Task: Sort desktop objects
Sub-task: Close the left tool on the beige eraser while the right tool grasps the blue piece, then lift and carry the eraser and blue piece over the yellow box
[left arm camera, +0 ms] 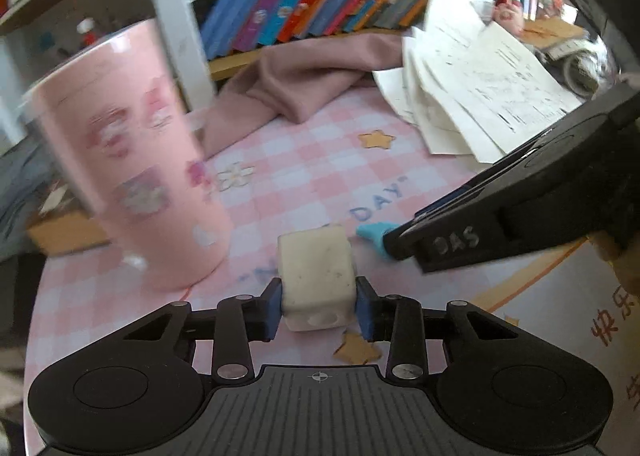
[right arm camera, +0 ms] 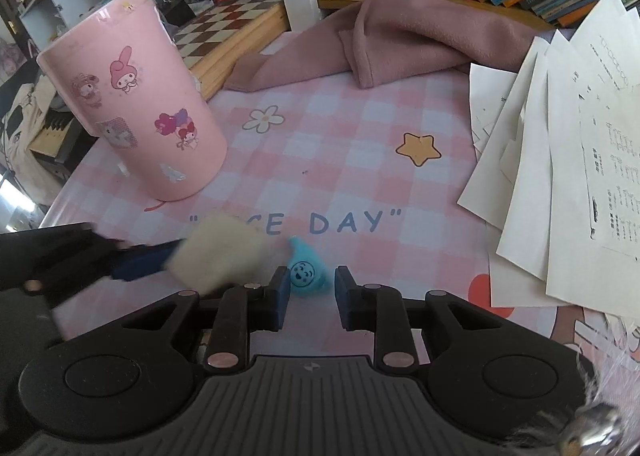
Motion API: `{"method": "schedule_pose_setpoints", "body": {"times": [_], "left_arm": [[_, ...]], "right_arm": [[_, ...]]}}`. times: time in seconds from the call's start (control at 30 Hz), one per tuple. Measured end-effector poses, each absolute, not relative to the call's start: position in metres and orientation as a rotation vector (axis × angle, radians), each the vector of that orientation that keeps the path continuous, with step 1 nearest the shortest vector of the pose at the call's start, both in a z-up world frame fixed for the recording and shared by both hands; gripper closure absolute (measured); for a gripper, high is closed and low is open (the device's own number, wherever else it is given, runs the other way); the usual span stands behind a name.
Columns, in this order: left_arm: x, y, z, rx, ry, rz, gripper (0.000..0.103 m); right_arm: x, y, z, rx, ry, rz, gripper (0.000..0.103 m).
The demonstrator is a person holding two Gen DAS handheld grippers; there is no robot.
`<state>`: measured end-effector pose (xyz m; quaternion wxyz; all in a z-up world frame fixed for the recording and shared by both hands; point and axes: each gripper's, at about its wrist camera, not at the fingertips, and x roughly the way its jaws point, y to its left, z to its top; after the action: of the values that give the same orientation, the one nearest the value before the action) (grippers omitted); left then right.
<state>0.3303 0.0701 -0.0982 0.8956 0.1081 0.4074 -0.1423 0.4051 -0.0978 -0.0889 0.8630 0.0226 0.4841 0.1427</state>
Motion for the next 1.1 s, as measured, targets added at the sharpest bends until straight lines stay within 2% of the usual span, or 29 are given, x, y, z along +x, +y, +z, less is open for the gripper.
{"method": "schedule_pose_setpoints", "body": {"times": [0.23, 0.3, 0.4, 0.57, 0.63, 0.7, 0.8, 1.1], "left_arm": [[0.311, 0.081, -0.099, 0.192, 0.887, -0.279, 0.066], [0.312, 0.08, -0.1, 0.195, 0.89, -0.27, 0.064], [0.315, 0.079, -0.101, 0.186, 0.884, -0.266, 0.062], [0.32, 0.078, -0.105, 0.182, 0.889, -0.246, 0.055], [0.322, 0.078, -0.107, 0.167, 0.894, -0.237, 0.055], [0.321, 0.079, -0.108, 0.14, 0.887, -0.237, 0.063], [0.318, 0.078, -0.105, 0.142, 0.885, -0.228, 0.067], [0.278, 0.091, -0.063, 0.093, 0.802, -0.238, 0.068]], "right_arm": [[0.413, -0.088, -0.096, 0.0, 1.009, 0.318, 0.078], [0.414, -0.086, -0.097, -0.026, 1.0, 0.313, 0.077], [0.417, -0.083, -0.098, -0.067, 0.983, 0.318, 0.07], [0.421, -0.077, -0.101, -0.135, 0.949, 0.324, 0.068], [0.421, -0.077, -0.102, -0.152, 0.936, 0.34, 0.07], [0.421, -0.078, -0.102, -0.146, 0.925, 0.348, 0.076], [0.419, -0.08, -0.101, -0.13, 0.93, 0.338, 0.076], [0.38, -0.086, -0.064, 0.016, 0.891, 0.37, 0.076]]}}
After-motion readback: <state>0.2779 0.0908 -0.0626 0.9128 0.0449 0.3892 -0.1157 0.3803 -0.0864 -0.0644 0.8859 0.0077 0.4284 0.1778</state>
